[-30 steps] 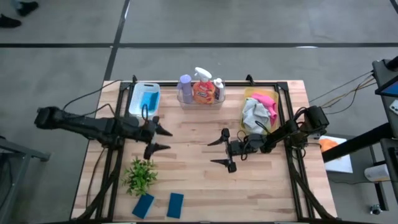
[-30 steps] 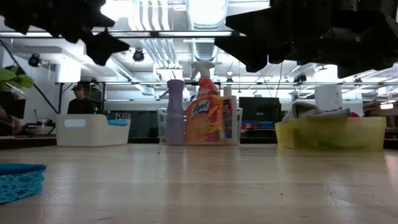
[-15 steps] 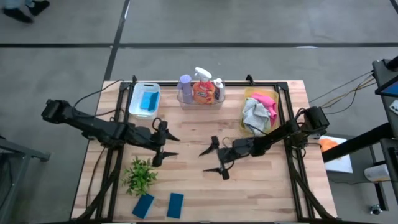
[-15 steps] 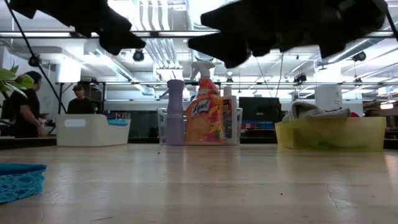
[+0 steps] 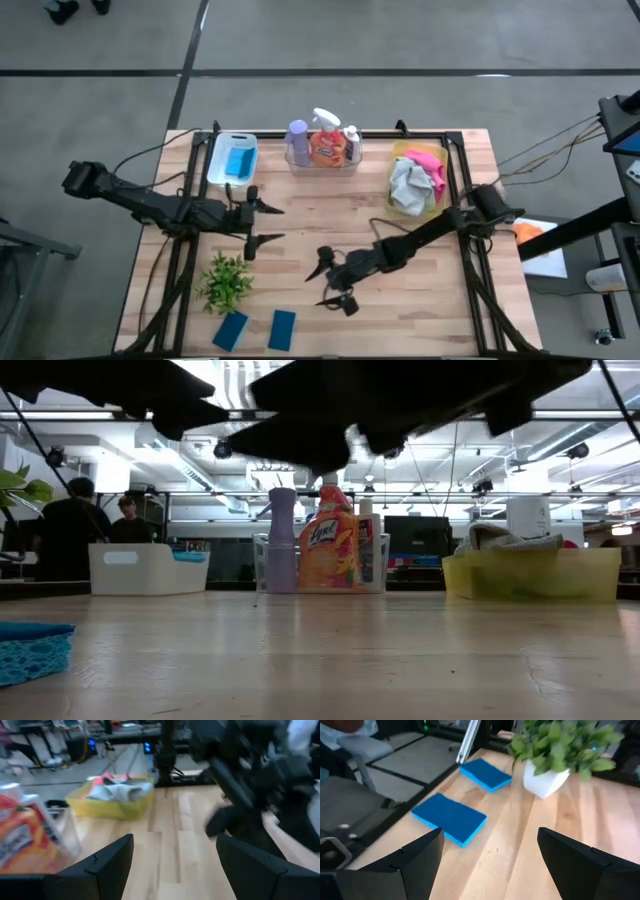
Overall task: Pick & Place Kitchen Items
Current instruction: Put the blue sponge into the white bin
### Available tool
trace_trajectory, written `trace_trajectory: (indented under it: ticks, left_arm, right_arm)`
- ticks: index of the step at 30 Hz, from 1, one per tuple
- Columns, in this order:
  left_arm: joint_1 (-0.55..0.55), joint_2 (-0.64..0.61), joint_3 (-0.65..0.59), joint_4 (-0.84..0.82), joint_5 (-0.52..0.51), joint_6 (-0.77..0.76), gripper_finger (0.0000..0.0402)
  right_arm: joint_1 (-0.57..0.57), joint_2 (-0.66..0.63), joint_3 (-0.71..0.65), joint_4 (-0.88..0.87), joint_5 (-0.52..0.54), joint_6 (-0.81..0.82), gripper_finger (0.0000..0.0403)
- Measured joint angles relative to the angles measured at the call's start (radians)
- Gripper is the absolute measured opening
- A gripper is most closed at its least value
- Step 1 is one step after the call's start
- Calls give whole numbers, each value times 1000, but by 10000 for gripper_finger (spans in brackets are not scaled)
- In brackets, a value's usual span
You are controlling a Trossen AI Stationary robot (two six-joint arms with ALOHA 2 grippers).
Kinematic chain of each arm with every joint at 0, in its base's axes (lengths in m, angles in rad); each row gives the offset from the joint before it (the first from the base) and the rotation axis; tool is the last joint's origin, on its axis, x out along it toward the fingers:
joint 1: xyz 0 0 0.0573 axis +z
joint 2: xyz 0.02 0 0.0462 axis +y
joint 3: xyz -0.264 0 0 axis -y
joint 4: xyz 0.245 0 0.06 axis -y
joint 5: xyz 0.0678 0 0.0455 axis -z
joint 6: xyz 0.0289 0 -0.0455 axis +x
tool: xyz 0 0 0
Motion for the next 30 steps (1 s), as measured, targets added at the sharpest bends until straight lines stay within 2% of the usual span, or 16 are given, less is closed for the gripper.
trace_trajectory:
  ticks: [5,8,14,18,21,24,30]
  left_arm:
    - [0,-62,-7,-9,-59,22,289]
    - [1,-82,-6,-8,-73,32,289]
    - [4,-92,-6,-10,-114,29,289]
    - [6,-90,-7,-23,-125,24,289]
    - [6,-88,-7,-27,-131,14,289]
    - [6,-89,-12,-29,-132,5,289]
    - [6,-92,-22,-22,-135,-1,289]
  right_arm:
    - [-1,159,162,-54,-71,-9,325]
    - [0,235,289,-169,-127,-29,325]
    - [18,358,528,-446,-135,-117,325]
    - [25,434,651,-523,-157,-163,325]
    - [23,464,699,-530,-207,-172,325]
    - [22,480,731,-531,-209,-173,318]
    - [29,518,773,-564,-200,-188,272]
